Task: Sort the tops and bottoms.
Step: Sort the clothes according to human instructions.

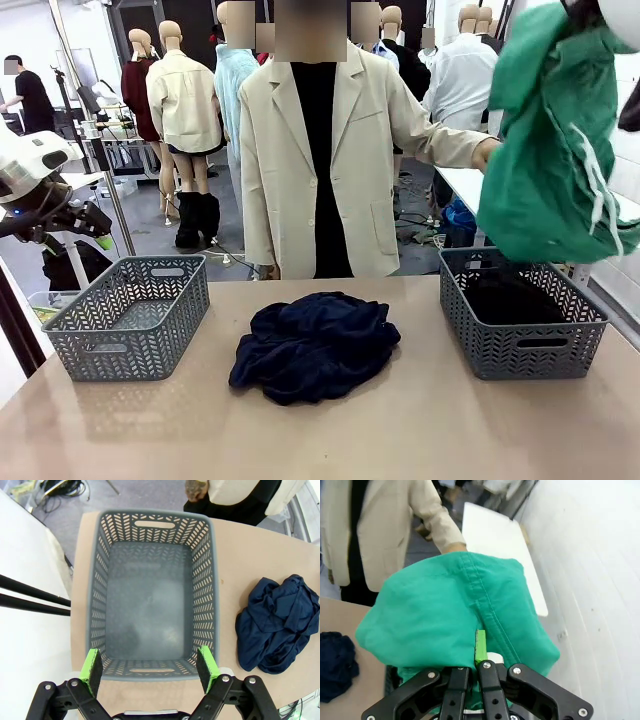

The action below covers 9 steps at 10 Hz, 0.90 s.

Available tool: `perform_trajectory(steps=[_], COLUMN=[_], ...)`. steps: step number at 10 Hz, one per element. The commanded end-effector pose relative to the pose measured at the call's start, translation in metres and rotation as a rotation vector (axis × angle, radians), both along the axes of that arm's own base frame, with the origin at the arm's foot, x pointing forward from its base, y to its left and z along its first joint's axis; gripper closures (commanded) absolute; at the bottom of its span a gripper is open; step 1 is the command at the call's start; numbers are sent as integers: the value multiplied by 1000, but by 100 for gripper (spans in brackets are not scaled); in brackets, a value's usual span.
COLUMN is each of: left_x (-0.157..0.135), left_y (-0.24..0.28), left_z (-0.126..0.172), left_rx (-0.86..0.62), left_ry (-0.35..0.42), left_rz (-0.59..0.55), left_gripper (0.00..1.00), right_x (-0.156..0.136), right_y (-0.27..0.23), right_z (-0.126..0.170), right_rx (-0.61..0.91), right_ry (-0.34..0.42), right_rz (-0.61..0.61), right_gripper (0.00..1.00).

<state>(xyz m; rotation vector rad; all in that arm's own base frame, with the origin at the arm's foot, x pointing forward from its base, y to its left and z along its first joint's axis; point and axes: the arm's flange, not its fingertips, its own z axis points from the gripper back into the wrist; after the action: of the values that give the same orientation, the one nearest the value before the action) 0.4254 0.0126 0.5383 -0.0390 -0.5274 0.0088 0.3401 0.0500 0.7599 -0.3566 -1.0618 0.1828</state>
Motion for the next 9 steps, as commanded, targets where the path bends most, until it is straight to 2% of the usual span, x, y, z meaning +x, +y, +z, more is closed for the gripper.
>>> perform_trajectory(steps=[1,2,3,4,7,9], left_x=[0,0,0,0,0,0], left_y=[-2,-2,-2,-2,-2,-2], left_z=[2,2,2,2,2,2], left_rx=[6,6,6,6,6,6], left_ry=[9,9,9,9,9,9], left_rz=[18,18,18,18,18,18], left_gripper=[3,3,3,3,3,3], right_x=[27,49,64,85,118,127], right_y=[-12,-23,-26,-26,-7,12], right_z=[-44,-72,-95,-124,-200,-244], right_rx=[40,48,89,76,182,221], right_ry=[-33,-14,25,85,257,355], right_rz=[-96,-174,-153,-201,-85,-19], right_gripper=[100,100,100,100,100,100])
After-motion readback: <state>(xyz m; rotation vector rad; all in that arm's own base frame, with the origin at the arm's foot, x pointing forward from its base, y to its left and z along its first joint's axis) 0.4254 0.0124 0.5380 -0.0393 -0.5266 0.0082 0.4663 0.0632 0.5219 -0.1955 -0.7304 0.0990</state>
